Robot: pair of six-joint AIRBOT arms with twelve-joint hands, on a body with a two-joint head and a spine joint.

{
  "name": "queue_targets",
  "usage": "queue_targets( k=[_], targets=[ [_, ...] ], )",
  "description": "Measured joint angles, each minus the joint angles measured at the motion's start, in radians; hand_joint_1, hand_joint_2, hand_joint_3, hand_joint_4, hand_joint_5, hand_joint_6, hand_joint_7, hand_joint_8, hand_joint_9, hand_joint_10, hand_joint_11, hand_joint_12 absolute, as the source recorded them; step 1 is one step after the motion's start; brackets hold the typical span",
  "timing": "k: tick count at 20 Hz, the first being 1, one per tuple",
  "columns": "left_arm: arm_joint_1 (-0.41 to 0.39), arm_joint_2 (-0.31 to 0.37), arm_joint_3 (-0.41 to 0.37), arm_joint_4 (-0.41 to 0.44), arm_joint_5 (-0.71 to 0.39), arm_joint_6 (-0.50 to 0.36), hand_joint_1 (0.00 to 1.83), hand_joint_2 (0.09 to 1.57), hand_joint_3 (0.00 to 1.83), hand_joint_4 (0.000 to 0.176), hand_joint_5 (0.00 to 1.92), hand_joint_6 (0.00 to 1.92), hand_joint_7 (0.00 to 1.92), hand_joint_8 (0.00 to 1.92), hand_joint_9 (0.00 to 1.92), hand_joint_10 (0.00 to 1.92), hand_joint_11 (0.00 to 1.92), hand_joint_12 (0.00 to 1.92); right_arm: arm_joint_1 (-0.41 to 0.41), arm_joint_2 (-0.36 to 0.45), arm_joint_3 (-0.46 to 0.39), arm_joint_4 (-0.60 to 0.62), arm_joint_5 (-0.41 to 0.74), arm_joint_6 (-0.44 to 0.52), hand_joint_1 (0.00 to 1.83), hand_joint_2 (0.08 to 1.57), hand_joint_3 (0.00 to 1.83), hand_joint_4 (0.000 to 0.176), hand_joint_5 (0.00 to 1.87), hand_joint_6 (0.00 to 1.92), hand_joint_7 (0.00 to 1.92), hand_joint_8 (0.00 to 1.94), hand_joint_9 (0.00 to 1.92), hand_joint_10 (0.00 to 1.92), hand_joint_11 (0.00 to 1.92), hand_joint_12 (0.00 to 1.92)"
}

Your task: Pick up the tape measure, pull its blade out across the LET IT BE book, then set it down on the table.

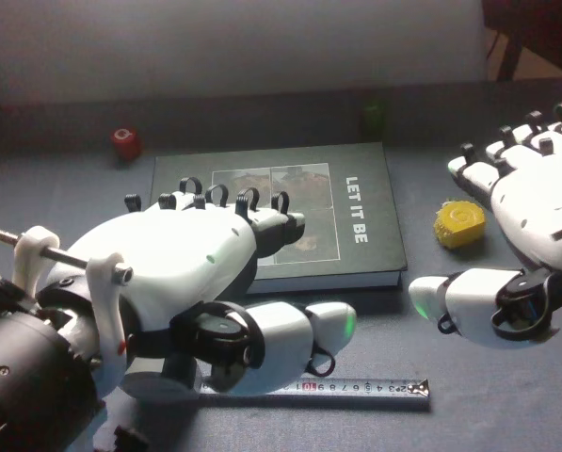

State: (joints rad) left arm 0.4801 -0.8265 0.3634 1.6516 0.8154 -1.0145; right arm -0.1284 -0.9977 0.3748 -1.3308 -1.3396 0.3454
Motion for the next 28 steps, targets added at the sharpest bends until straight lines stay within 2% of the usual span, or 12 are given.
queue_targets(
  k=[2, 4, 7, 8, 9, 10, 17, 22, 24, 25, 27, 28],
  targets=[
    [0.005, 0.0, 0.004, -0.047, 0.01, 0.0, 0.16, 1.09, 0.0, 0.024, 0.26, 0.0, 0.25, 0.0, 0.21, 0.0, 0.0, 0.66, -0.003, 0.023, 0.0, 0.0, 0.037, 0.019, 0.08, 1.09, 0.01, 0.059, 0.07, 0.0, 0.08, 0.0, 0.02, 0.0, 0.0, 0.22],
    [0.002, 0.0, 0.019, -0.112, 0.024, 0.0, 0.31, 0.95, 0.0, 0.021, 0.24, 0.0, 0.23, 0.0, 0.19, 0.0, 0.0, 0.65, -0.013, 0.065, 0.0, -0.025, 0.139, 0.032, 0.08, 1.09, 0.01, 0.057, 0.06, 0.0, 0.08, 0.0, 0.02, 0.0, 0.0, 0.23],
    [-0.022, -0.001, 0.033, -0.137, 0.035, 0.004, 0.36, 0.93, 0.0, 0.019, 0.24, 0.0, 0.23, 0.0, 0.19, 0.0, 0.0, 0.65, -0.014, 0.089, 0.013, -0.058, 0.211, 0.038, 0.08, 1.09, 0.01, 0.057, 0.06, 0.0, 0.08, 0.0, 0.02, 0.0, 0.0, 0.23],
    [-0.028, -0.003, 0.035, -0.13, 0.036, 0.0, 0.53, 0.9, 0.0, 0.009, 0.23, 0.0, 0.22, 0.0, 0.2, 0.0, 0.0, 0.66, -0.014, 0.098, 0.018, -0.068, 0.233, 0.039, 0.08, 1.09, 0.01, 0.055, 0.06, 0.0, 0.08, 0.0, 0.02, 0.0, 0.0, 0.24],
    [-0.034, -0.005, 0.035, -0.13, 0.036, 0.002, 0.73, 0.92, 0.0, 0.0, 0.22, 0.0, 0.2, 0.0, 0.2, 0.0, 0.0, 0.69, -0.014, 0.112, 0.024, -0.069, 0.264, 0.04, 0.07, 1.09, 0.0, 0.053, 0.06, 0.0, 0.08, 0.0, 0.01, 0.0, 0.0, 0.25],
    [-0.041, -0.006, 0.035, -0.141, 0.035, -0.001, 0.81, 0.98, 0.01, 0.0, 0.2, 0.0, 0.18, 0.0, 0.19, 0.0, 0.0, 0.73, -0.015, 0.127, 0.031, -0.069, 0.297, 0.042, 0.07, 1.1, 0.0, 0.053, 0.06, 0.0, 0.09, 0.0, 0.02, 0.0, 0.0, 0.28],
    [-0.057, -0.011, 0.093, -0.08, -0.047, 0.0, 0.97, 1.06, 0.0, 0.0, 0.38, 0.01, 0.28, 0.0, 0.27, 0.0, 0.08, 0.73, -0.018, 0.151, 0.066, -0.034, 0.397, 0.039, 0.07, 1.11, 0.01, 0.046, 0.06, 0.0, 0.1, 0.0, 0.04, 0.0, 0.0, 0.31],
    [-0.07, -0.014, 0.102, -0.074, -0.051, -0.003, 1.05, 1.04, 0.0, 0.0, 0.43, 0.01, 0.3, 0.0, 0.27, 0.0, 0.09, 0.73, -0.012, 0.224, 0.079, 0.003, 0.538, 0.048, 0.06, 1.12, 0.01, 0.046, 0.06, 0.0, 0.11, 0.0, 0.04, 0.0, 0.0, 0.31],
    [-0.087, -0.014, 0.113, -0.125, -0.057, 0.101, 1.13, 1.03, 0.0, 0.0, 0.42, 0.0, 0.31, 0.01, 0.28, 0.0, 0.1, 0.74, -0.012, 0.228, 0.083, -0.002, 0.58, 0.069, 0.06, 1.12, 0.01, 0.039, 0.06, 0.0, 0.11, 0.0, 0.04, 0.0, 0.0, 0.31],
    [-0.14, -0.02, 0.132, -0.267, -0.076, 0.303, 1.16, 1.03, 0.0, 0.0, 0.42, 0.0, 0.32, 0.01, 0.28, 0.0, 0.11, 0.74, -0.011, 0.22, 0.083, -0.009, 0.585, 0.068, 0.06, 1.12, 0.01, 0.036, 0.06, 0.0, 0.11, 0.0, 0.04, 0.0, 0.0, 0.31],
    [-0.223, -0.025, 0.147, -0.441, -0.081, 0.602, 1.17, 1.03, 0.0, 0.0, 0.44, 0.01, 0.34, 0.01, 0.29, 0.01, 0.11, 0.74, -0.005, 0.214, 0.082, -0.008, 0.576, 0.02, 0.06, 1.12, 0.01, 0.037, 0.06, 0.0, 0.11, 0.0, 0.04, 0.0, 0.0, 0.32],
    [-0.254, -0.031, 0.163, -0.48, -0.1, 0.674, 1.18, 1.03, 0.0, 0.0, 0.46, 0.01, 0.35, 0.01, 0.3, 0.01, 0.12, 0.74, -0.005, 0.214, 0.082, -0.014, 0.563, 0.006, 0.06, 1.12, 0.01, 0.037, 0.06, 0.0, 0.11, 0.0, 0.04, 0.0, 0.0, 0.32]
  ],
)
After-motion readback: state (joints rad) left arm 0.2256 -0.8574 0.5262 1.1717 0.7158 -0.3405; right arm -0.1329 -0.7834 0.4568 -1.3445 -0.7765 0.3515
